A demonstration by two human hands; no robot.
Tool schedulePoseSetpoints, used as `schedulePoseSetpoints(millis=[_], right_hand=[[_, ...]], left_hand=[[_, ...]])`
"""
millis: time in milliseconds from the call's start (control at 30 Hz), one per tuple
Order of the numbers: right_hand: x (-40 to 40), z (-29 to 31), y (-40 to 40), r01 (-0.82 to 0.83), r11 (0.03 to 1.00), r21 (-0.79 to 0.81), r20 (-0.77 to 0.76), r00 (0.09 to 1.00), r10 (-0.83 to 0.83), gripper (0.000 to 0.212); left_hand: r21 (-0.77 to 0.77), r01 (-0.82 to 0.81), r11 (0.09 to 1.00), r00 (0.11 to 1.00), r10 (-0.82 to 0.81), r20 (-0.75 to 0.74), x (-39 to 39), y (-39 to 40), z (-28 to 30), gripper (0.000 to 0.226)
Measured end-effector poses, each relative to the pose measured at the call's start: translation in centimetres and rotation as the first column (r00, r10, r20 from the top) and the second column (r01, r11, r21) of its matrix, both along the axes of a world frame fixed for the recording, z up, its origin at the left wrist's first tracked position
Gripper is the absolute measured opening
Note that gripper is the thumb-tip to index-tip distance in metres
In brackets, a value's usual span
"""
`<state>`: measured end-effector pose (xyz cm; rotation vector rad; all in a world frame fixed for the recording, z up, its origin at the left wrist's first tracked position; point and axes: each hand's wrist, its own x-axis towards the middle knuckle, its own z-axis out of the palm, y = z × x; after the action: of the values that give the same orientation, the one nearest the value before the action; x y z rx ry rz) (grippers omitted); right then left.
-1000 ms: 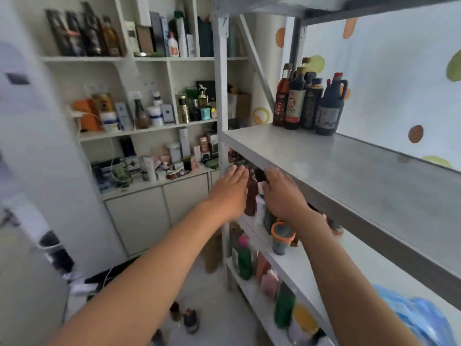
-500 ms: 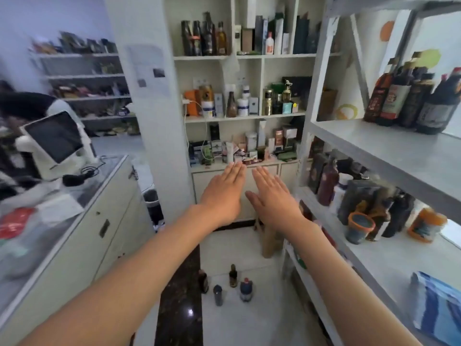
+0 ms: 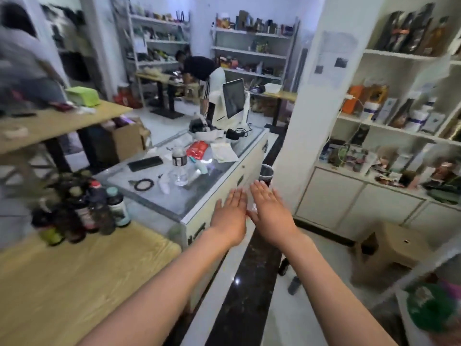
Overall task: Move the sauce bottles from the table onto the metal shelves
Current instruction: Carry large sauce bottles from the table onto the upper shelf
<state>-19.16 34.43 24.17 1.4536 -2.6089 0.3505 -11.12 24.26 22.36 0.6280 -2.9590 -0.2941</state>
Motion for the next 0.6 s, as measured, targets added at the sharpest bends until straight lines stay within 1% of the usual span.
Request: schedulePoseSetpoints(millis=[167,267,333,500,600], right_hand=[[7.6,-2.7,-9.7,-0.168,0.985,0.040,0.020,0.986,0.167,0.070],[12.0,-4.7,-15.0,-0.288,0.955,0.074,0.039,0.957,0.286,0.066],[14.3,-5.8,-18.1,-0.345,0.933,0.106,0.044,0.939,0.342,0.065],[18.2,-8.2,-24.4,-0.454,0.879,0.146,0.092,0.891,0.445,0.065],[19.6,-9.4,-28.0,-0.499,0.856,0.136,0.149,0.864,0.480,0.065]], left_hand=[[0.046,-0.196,0.979,0.981,0.196,0.013,9.7,-8.4,-3.2,0.073],[0.104,-0.294,0.950,0.956,0.293,0.027,15.5,-12.4,-4.6,0.070],[0.135,-0.346,0.929,0.938,0.344,0.037,18.5,-14.8,-5.6,0.072],[0.185,-0.486,0.854,0.871,0.490,0.030,23.8,-20.0,-7.9,0.074],[0.219,-0.550,0.806,0.829,0.560,0.020,25.9,-22.3,-9.0,0.074]])
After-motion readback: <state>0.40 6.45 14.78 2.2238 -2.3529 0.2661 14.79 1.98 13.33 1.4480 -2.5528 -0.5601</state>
